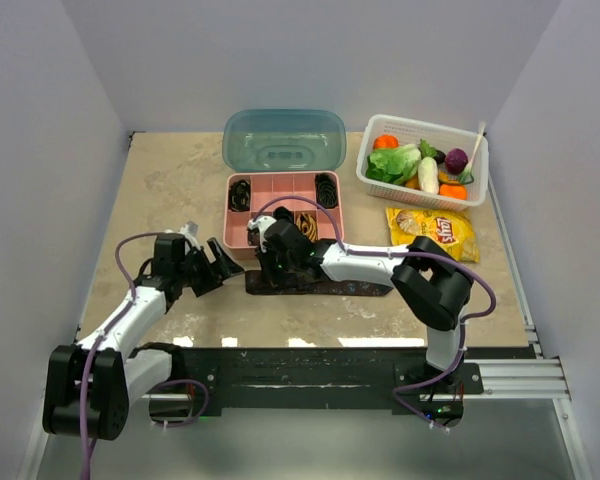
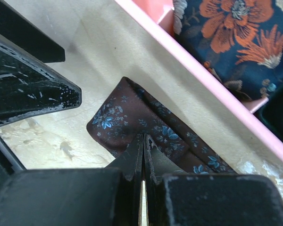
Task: Roll the ties
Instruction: Roll the tie at the center of the board.
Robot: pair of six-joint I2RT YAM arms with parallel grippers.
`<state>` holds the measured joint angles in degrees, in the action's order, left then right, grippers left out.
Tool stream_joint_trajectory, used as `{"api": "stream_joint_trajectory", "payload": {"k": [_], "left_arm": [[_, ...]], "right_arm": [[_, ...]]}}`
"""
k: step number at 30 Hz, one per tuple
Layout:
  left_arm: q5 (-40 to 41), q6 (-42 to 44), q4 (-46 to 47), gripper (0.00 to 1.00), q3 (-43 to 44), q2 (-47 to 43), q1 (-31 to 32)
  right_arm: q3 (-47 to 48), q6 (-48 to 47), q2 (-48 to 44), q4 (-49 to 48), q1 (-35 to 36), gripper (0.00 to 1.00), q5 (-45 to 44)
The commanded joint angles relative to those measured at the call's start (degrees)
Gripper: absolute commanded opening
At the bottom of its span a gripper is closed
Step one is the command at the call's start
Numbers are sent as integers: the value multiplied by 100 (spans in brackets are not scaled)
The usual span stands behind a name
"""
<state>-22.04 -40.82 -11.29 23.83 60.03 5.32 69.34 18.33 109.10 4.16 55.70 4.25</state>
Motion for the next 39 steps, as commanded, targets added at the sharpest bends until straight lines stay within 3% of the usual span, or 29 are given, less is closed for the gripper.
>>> {"api": "stream_joint_trajectory", "payload": {"k": [1, 10, 19, 29, 39], "left_arm": [[-362, 48, 688, 84, -142, 122, 56], [-327, -242, 1304, 79, -239, 483, 584], [-292, -356, 1428, 73, -300, 703, 707], [-371, -541, 1375, 67, -415, 931, 742], [-520, -814, 1894, 66, -652, 923, 795]], "right_arm": [[-263, -137, -152, 58, -24, 0, -205], [-509, -110, -3, 137, -24, 0, -285], [-623, -22, 296, 111, 2, 0, -38], [-747, 13, -64, 67, 11, 0, -231], [-509, 31, -793, 216, 11, 0, -399]]}}
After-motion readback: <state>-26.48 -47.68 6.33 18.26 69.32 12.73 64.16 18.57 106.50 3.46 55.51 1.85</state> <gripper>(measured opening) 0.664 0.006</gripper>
